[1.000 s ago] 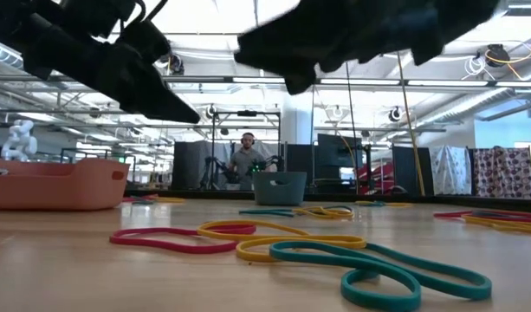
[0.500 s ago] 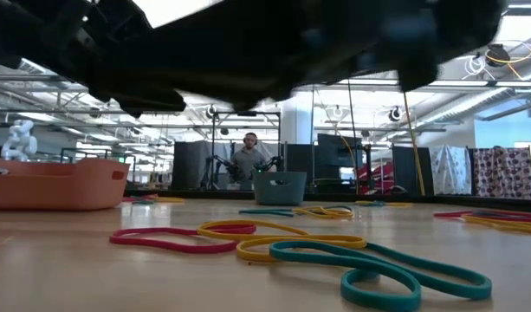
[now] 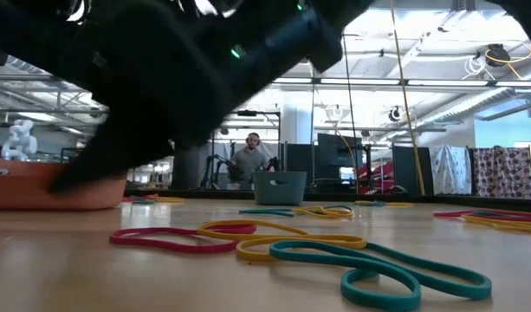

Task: Sort rubber bands into baskets
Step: Put the bottom center red rubber band into the blue bin, then put the middle right red rubber band into the blue bin

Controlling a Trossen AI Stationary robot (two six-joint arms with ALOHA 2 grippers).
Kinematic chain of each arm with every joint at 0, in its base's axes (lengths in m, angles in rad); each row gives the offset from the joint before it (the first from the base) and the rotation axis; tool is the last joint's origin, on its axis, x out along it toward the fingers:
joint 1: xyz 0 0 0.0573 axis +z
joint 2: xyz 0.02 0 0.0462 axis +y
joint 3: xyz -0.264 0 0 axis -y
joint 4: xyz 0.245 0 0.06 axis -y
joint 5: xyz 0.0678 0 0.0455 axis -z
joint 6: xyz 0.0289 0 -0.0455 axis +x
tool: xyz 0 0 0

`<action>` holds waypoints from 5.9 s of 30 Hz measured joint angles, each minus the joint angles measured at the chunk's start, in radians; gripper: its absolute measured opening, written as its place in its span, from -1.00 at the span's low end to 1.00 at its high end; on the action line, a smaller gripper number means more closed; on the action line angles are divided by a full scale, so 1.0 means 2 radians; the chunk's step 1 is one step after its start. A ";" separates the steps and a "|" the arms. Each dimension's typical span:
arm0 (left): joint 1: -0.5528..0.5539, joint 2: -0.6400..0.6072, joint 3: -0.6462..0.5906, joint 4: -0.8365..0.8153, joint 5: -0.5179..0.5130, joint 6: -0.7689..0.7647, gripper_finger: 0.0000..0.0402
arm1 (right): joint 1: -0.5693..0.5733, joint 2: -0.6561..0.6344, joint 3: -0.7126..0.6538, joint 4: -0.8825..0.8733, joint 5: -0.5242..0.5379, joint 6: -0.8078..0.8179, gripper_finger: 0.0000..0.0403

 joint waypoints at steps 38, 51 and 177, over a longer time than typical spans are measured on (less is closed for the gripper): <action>0.000 0.000 0.000 -0.003 0.008 -0.001 -0.54 | 0.040 -0.017 0.000 -0.168 0.087 0.192 -0.40; 0.000 0.000 0.001 -0.005 0.008 0.000 -0.54 | 0.036 -0.018 -0.001 -0.178 0.101 0.179 -0.98; 0.011 0.000 0.000 0.094 0.016 0.200 -0.54 | 0.012 -0.236 -0.034 -0.692 0.025 0.249 -0.56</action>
